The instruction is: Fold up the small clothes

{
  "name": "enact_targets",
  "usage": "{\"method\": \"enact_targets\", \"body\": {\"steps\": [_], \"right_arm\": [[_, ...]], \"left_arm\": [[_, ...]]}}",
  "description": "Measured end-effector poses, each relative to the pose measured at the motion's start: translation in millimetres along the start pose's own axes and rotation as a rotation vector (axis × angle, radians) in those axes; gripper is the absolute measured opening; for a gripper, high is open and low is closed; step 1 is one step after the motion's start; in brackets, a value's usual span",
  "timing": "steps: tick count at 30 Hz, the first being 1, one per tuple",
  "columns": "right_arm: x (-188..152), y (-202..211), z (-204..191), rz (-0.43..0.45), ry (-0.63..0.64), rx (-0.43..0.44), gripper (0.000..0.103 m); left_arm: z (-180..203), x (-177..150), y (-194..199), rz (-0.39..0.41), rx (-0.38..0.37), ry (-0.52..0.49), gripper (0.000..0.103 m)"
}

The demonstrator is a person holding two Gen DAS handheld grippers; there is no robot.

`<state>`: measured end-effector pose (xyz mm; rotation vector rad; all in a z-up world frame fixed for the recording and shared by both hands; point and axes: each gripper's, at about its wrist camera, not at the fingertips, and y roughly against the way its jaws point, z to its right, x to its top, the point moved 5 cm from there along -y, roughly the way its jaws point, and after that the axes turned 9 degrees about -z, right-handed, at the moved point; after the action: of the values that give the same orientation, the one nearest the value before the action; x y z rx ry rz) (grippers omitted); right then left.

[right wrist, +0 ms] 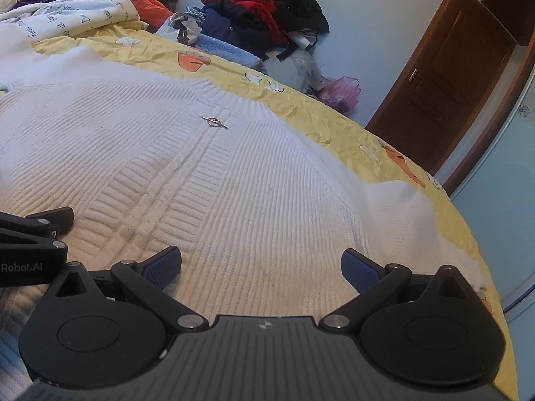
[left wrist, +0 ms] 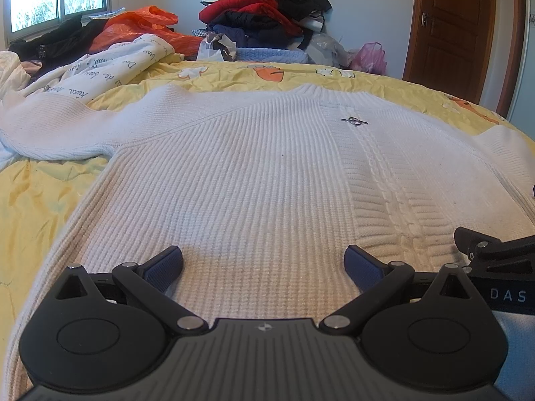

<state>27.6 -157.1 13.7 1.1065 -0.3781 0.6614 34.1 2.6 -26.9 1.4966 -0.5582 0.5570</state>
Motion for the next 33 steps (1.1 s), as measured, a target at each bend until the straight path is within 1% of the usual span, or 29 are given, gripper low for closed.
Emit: {"method": "enact_targets", "body": {"steps": [8, 33], "right_arm": [[2.9, -0.5, 2.7, -0.005, -0.004, -0.009, 0.103], [3.1, -0.4, 2.8, -0.007, -0.014, 0.018, 0.103]], "left_arm": [[-1.0, -0.6, -0.1, 0.001, -0.001, 0.002, 0.103], [-1.9, -0.9, 0.2, 0.002, -0.003, 0.004, 0.103]]}}
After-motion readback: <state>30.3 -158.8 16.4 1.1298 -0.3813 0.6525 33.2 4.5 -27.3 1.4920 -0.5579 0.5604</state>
